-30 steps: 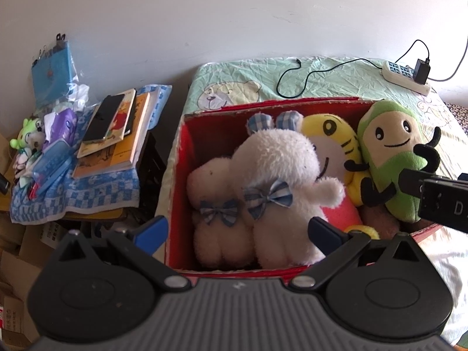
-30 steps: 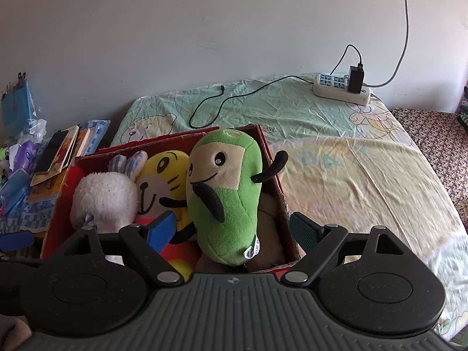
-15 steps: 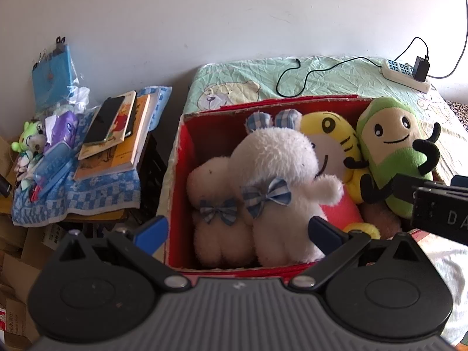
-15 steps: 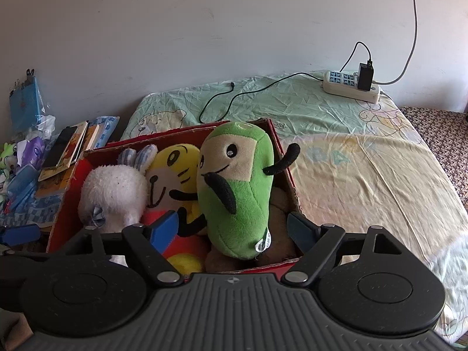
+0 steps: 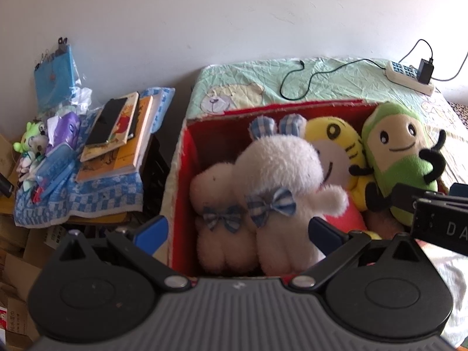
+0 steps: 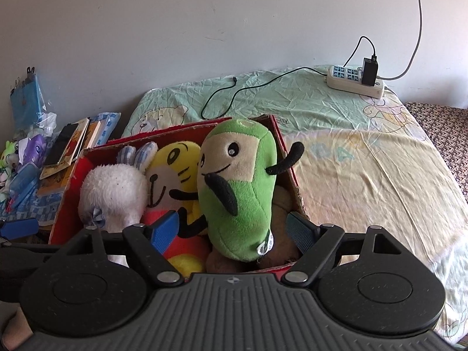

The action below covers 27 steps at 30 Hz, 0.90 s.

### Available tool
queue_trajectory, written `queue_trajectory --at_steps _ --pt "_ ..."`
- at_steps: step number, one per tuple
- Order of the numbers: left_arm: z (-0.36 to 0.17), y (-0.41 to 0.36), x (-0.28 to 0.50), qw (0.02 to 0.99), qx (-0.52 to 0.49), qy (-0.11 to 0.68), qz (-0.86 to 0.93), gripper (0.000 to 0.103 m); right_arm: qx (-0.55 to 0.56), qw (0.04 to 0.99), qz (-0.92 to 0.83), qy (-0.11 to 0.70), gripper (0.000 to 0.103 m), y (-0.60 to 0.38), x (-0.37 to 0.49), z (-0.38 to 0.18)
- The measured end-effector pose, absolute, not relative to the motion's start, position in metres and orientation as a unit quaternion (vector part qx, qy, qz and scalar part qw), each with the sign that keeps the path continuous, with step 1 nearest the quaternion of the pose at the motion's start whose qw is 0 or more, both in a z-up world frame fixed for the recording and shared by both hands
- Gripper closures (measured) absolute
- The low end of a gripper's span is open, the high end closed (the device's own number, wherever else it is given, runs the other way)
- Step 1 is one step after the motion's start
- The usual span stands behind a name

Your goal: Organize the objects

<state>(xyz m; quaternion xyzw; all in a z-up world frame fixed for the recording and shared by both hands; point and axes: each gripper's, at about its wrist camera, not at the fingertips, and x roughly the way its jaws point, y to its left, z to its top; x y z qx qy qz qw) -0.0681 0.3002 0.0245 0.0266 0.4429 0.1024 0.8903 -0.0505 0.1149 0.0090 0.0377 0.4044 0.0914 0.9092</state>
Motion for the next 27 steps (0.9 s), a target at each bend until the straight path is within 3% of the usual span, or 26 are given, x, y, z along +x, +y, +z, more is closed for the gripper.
queue_trajectory --at_steps 27 --pt "0.024 0.308 -0.037 0.888 0.02 0.449 0.093 0.002 0.049 0.907 0.093 0.409 0.02 0.116 -0.021 0.009"
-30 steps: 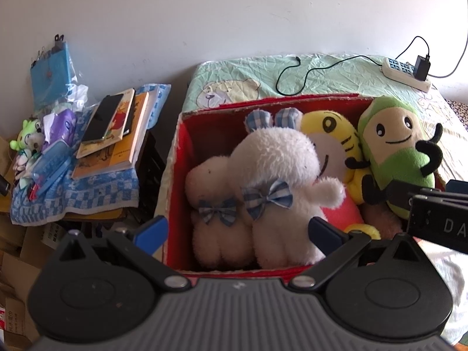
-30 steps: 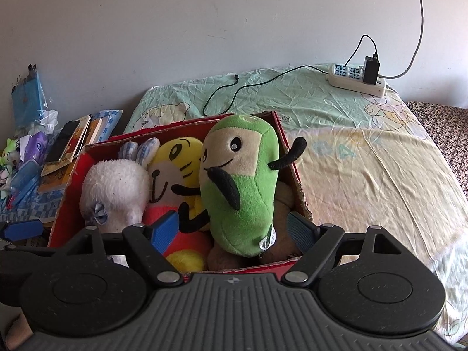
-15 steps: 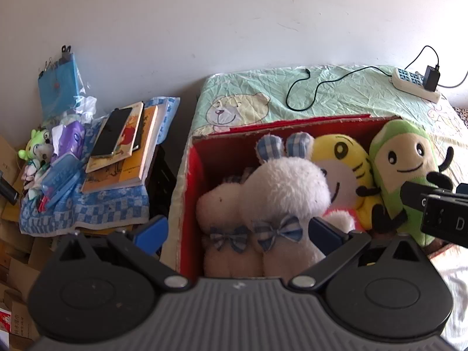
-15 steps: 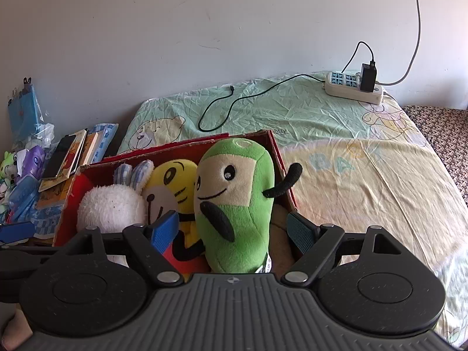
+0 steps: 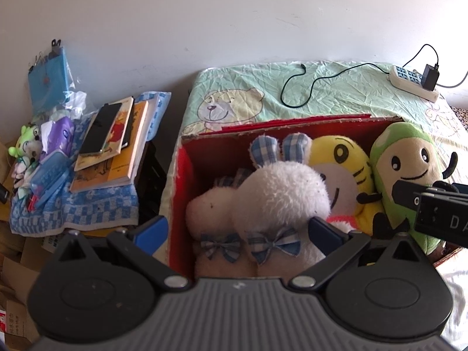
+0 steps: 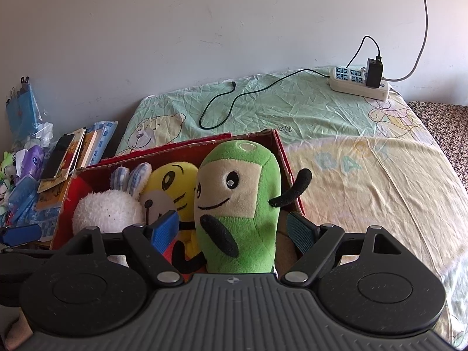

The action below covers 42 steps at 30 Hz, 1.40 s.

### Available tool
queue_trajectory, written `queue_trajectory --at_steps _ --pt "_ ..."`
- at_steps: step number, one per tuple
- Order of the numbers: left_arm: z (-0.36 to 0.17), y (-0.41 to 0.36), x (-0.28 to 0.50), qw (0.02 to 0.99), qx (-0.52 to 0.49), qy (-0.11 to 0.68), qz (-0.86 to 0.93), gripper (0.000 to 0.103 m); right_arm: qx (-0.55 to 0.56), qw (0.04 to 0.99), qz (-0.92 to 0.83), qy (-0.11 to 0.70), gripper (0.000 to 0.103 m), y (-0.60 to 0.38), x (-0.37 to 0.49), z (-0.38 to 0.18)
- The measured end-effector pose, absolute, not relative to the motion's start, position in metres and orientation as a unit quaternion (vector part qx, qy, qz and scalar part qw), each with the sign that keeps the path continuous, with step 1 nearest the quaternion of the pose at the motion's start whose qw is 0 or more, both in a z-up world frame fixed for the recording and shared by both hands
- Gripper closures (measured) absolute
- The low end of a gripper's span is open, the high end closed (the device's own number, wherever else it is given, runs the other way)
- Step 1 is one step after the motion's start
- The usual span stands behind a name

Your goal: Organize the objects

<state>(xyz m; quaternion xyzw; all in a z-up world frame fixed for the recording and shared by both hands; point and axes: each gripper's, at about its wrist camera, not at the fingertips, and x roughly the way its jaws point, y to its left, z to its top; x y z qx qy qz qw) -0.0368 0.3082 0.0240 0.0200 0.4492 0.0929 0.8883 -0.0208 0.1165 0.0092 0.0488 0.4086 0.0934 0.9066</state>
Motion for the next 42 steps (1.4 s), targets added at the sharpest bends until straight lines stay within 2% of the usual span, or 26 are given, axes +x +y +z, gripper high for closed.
queue_trajectory --at_steps 26,42 --pt "0.03 0.299 -0.061 0.89 0.02 0.447 0.086 0.002 0.026 0.915 0.081 0.395 0.02 0.112 -0.049 0.019" --pt "0.029 0.284 -0.08 0.89 0.031 0.447 0.087 0.002 0.055 0.912 0.082 0.399 0.02 0.098 -0.065 0.014"
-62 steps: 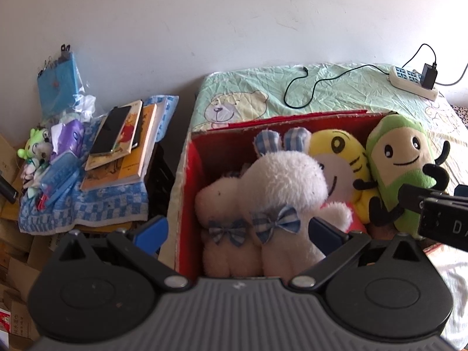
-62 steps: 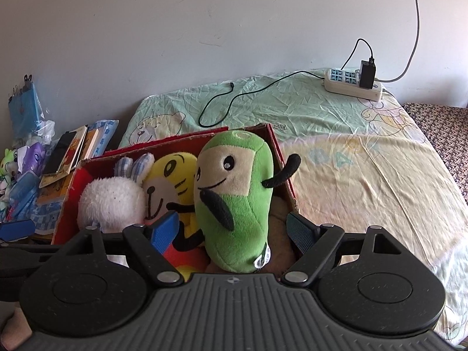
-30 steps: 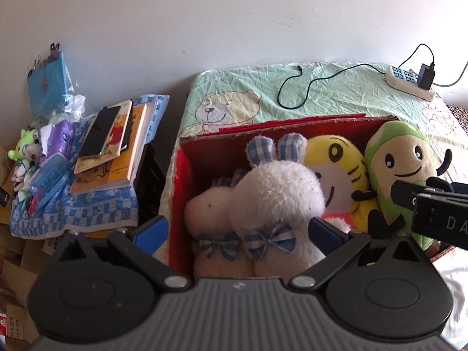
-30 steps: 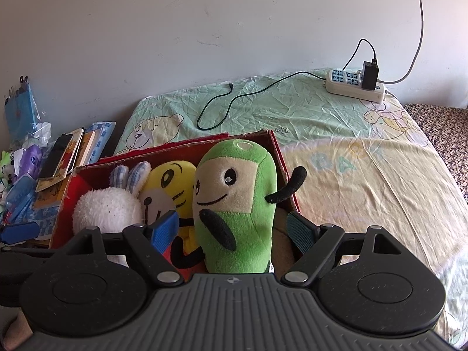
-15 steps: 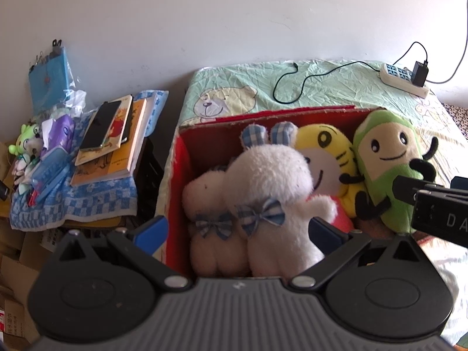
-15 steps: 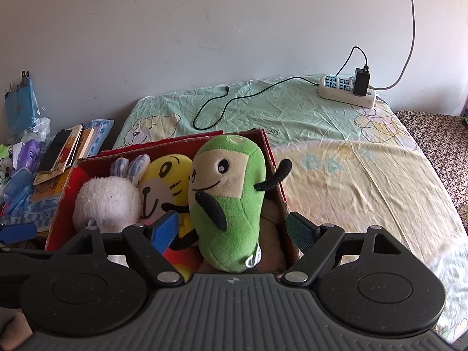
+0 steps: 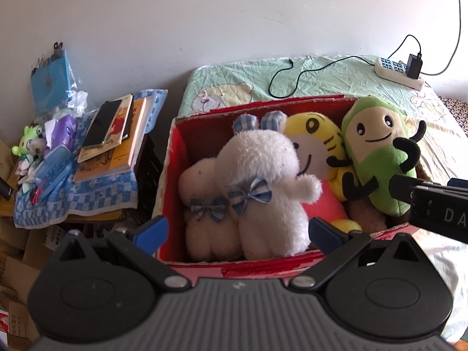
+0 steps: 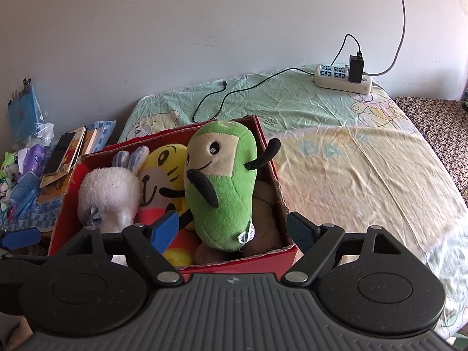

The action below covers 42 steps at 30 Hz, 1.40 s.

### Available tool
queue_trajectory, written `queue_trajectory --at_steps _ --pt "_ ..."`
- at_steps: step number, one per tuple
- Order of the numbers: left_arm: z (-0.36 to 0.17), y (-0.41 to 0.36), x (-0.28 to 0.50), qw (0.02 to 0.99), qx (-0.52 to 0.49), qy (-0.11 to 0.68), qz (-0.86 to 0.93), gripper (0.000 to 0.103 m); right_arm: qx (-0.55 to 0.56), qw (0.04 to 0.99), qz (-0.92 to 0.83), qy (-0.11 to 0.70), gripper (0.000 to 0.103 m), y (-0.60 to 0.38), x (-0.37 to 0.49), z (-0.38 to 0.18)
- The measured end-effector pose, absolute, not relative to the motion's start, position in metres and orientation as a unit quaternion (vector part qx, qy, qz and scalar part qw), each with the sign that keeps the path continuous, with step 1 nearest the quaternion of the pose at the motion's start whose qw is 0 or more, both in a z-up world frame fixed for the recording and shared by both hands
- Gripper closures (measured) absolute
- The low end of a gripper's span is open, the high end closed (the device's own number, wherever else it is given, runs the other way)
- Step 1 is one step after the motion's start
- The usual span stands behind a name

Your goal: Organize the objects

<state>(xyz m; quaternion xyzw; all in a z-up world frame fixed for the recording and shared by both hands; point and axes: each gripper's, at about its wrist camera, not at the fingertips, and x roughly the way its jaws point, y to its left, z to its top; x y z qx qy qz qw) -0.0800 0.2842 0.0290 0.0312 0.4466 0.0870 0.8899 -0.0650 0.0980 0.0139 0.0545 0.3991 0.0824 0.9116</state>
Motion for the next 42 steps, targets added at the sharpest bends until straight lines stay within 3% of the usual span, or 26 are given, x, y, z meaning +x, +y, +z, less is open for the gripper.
queue_trajectory --at_steps 42 --pt "0.022 0.301 -0.048 0.887 0.018 0.455 0.083 0.002 0.048 0.911 0.081 0.403 0.02 0.108 -0.038 0.009"
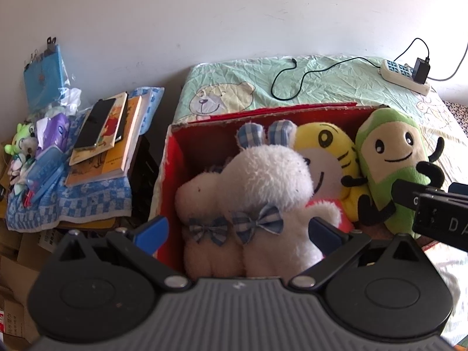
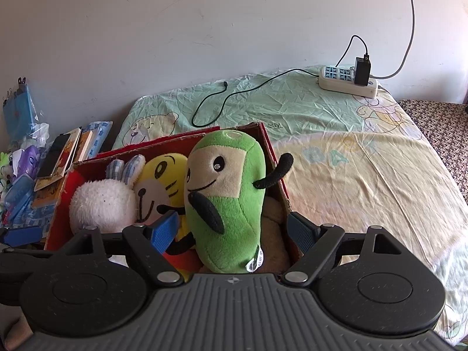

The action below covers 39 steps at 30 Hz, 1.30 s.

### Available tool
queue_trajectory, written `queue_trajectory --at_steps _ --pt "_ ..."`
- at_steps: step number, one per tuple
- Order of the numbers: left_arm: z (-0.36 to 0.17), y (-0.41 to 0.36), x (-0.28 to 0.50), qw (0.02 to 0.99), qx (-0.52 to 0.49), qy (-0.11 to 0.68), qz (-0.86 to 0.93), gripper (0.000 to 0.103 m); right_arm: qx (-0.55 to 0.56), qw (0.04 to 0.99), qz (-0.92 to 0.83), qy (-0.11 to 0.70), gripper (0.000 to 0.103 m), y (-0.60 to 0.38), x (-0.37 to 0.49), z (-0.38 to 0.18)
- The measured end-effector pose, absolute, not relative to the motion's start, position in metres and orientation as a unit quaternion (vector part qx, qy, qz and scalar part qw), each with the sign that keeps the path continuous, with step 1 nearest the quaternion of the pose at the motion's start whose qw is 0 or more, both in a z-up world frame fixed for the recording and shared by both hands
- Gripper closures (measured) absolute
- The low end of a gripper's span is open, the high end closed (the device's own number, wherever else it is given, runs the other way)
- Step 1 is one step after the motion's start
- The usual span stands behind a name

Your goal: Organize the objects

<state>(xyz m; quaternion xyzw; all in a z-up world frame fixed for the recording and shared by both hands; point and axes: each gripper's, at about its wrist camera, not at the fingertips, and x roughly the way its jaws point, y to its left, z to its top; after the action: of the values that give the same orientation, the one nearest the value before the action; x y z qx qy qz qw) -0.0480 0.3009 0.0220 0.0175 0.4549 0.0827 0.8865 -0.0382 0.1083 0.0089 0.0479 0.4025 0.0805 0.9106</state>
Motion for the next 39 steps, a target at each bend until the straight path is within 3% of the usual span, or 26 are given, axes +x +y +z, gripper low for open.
queue_trajectory --at_steps 39 --pt "0.017 0.302 -0.044 0.884 0.017 0.459 0.085 0.002 0.046 0.907 0.094 0.407 0.02 0.111 -0.028 0.007"
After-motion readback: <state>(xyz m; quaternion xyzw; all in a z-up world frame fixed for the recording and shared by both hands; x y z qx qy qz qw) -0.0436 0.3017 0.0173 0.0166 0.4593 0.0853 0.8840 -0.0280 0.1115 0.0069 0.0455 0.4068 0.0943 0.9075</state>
